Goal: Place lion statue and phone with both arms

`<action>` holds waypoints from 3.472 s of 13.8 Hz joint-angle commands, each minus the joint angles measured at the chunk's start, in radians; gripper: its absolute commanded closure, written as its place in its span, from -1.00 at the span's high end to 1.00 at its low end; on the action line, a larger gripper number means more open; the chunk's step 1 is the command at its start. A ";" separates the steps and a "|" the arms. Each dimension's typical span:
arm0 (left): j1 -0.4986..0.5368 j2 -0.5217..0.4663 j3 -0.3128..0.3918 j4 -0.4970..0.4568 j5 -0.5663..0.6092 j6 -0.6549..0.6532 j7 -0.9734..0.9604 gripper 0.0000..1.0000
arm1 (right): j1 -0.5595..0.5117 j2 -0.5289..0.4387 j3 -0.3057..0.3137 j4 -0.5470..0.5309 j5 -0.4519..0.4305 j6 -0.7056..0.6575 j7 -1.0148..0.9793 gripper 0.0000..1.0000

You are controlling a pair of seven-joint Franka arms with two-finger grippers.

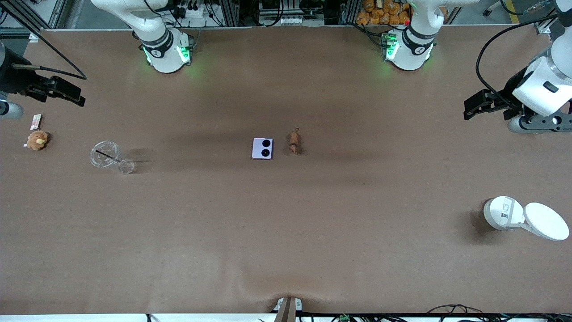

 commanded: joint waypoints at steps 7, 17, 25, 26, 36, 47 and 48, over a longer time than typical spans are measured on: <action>-0.014 0.071 -0.023 0.083 -0.039 -0.021 -0.142 1.00 | 0.013 -0.008 -0.004 -0.002 -0.011 -0.008 0.005 1.00; -0.143 0.196 -0.024 0.155 -0.078 0.024 -0.458 1.00 | 0.013 -0.008 -0.004 -0.002 -0.011 -0.008 0.005 1.00; -0.378 0.283 -0.023 0.121 -0.059 0.080 -0.488 1.00 | 0.011 -0.003 -0.004 -0.002 -0.011 -0.007 0.005 1.00; -0.398 0.294 -0.023 0.107 -0.059 0.111 -0.491 1.00 | 0.011 -0.001 -0.004 -0.002 -0.011 -0.007 0.005 1.00; -0.591 0.449 -0.021 0.003 0.001 0.317 -0.595 1.00 | 0.011 0.003 -0.004 -0.002 -0.011 -0.005 0.005 1.00; -0.723 0.651 -0.021 0.001 0.113 0.527 -0.767 1.00 | 0.010 0.005 -0.004 -0.003 -0.011 -0.007 0.005 1.00; -0.723 0.656 -0.021 0.001 0.115 0.541 -0.767 1.00 | 0.008 0.005 -0.004 -0.002 -0.011 -0.007 0.005 1.00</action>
